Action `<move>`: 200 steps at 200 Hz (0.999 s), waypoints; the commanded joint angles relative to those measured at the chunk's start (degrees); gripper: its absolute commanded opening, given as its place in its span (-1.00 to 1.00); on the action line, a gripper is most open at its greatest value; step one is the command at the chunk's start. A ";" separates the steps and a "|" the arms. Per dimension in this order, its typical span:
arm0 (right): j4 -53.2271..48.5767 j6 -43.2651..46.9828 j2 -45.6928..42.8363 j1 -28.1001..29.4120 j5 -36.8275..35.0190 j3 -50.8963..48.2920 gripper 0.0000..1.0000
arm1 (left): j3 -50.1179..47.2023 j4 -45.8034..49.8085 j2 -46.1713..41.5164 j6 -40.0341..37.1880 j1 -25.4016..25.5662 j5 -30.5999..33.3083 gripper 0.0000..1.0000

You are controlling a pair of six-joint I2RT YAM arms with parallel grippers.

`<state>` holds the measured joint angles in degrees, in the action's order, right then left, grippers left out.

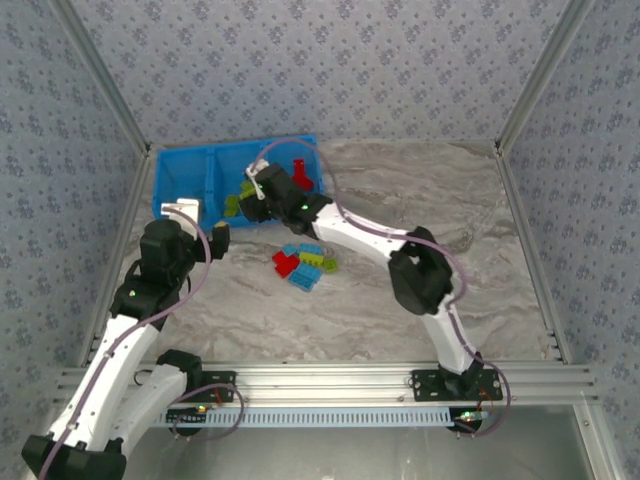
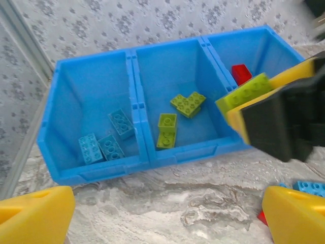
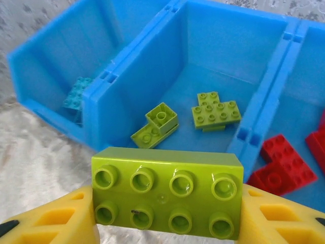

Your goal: Sort the legos into containers by color

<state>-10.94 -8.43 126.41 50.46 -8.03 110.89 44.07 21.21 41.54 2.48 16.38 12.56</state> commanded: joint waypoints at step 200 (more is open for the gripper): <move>-7.80 7.38 -34.51 1.61 -7.00 -28.09 0.93 | 0.85 2.23 3.28 0.10 -0.21 -0.47 0.93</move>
<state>-25.36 2.74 103.15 51.90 -16.53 92.79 44.10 22.57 43.83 2.46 16.38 13.67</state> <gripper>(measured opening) 0.951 0.954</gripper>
